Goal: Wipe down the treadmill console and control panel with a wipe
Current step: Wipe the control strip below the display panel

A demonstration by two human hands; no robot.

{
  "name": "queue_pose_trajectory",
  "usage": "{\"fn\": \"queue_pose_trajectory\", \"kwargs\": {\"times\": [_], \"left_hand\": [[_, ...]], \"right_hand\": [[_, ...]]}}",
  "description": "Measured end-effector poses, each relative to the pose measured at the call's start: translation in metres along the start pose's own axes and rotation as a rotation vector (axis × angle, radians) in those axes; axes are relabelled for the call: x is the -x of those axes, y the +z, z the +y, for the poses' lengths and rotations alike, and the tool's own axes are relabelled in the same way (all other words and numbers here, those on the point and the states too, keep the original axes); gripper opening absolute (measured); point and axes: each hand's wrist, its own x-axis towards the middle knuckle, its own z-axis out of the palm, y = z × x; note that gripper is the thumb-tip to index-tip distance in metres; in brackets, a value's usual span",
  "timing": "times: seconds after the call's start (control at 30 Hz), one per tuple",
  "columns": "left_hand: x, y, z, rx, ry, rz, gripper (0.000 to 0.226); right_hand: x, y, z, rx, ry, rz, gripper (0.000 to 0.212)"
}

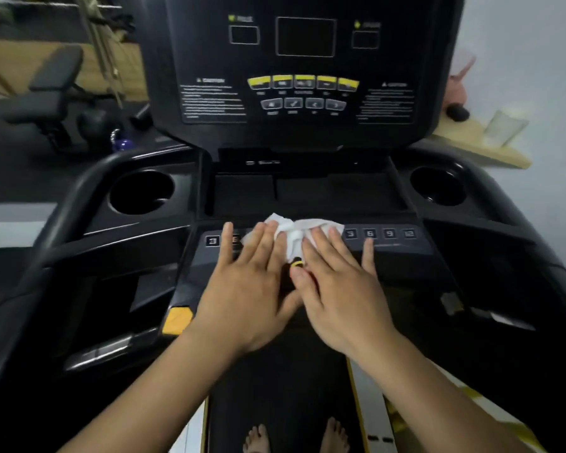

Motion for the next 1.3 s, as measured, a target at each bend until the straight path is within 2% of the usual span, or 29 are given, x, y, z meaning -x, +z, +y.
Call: {"fn": "queue_pose_trajectory", "kwargs": {"times": [0.1,0.2,0.3,0.33,0.4,0.47,0.53,0.73,0.9,1.0,1.13,1.2,1.3], "left_hand": [[0.036,0.005,-0.037,0.079,-0.162,0.022,0.071],[0.075,0.016,-0.060,0.262,-0.208,0.057,0.072],[0.104,0.021,-0.059,0.490,-0.163,0.059,0.076],[0.109,0.022,-0.055,0.510,-0.152,0.057,0.075],[0.106,0.025,-0.048,0.405,-0.166,0.067,0.074],[0.084,0.021,-0.041,0.261,-0.152,0.095,0.080],[0.050,0.013,-0.028,0.190,-0.050,0.096,0.082],[-0.043,0.010,0.063,0.009,0.240,-0.035,0.081],[-0.103,0.009,0.133,-0.058,0.365,-0.049,0.088],[-0.108,0.011,0.154,-0.108,0.438,-0.007,0.088],[-0.089,0.022,0.161,-0.116,0.521,0.101,0.065],[-0.075,0.026,0.163,-0.108,0.552,0.119,0.062],[-0.062,0.026,0.164,-0.035,0.582,0.186,0.052]], "right_hand": [[-0.020,0.012,-0.056,0.026,-0.161,-0.046,0.068],[-0.021,0.025,-0.098,0.042,-0.300,-0.065,0.066],[-0.002,0.030,-0.100,0.030,-0.382,-0.060,0.064],[0.007,0.031,-0.092,0.032,-0.392,-0.058,0.063],[0.017,0.028,-0.072,0.051,-0.386,-0.059,0.061],[0.011,0.021,-0.056,0.069,-0.322,-0.032,0.058],[-0.001,0.013,-0.039,0.072,-0.200,0.027,0.057],[0.012,-0.003,0.061,0.145,0.154,0.164,0.056],[0.017,-0.021,0.115,-0.140,0.472,0.294,0.027],[0.035,-0.017,0.132,-0.232,0.627,0.306,0.033],[0.074,-0.011,0.133,-0.293,0.615,0.414,0.027],[0.091,-0.009,0.132,-0.244,0.536,0.477,0.017],[0.108,-0.006,0.129,-0.138,0.396,0.513,0.014]]}}
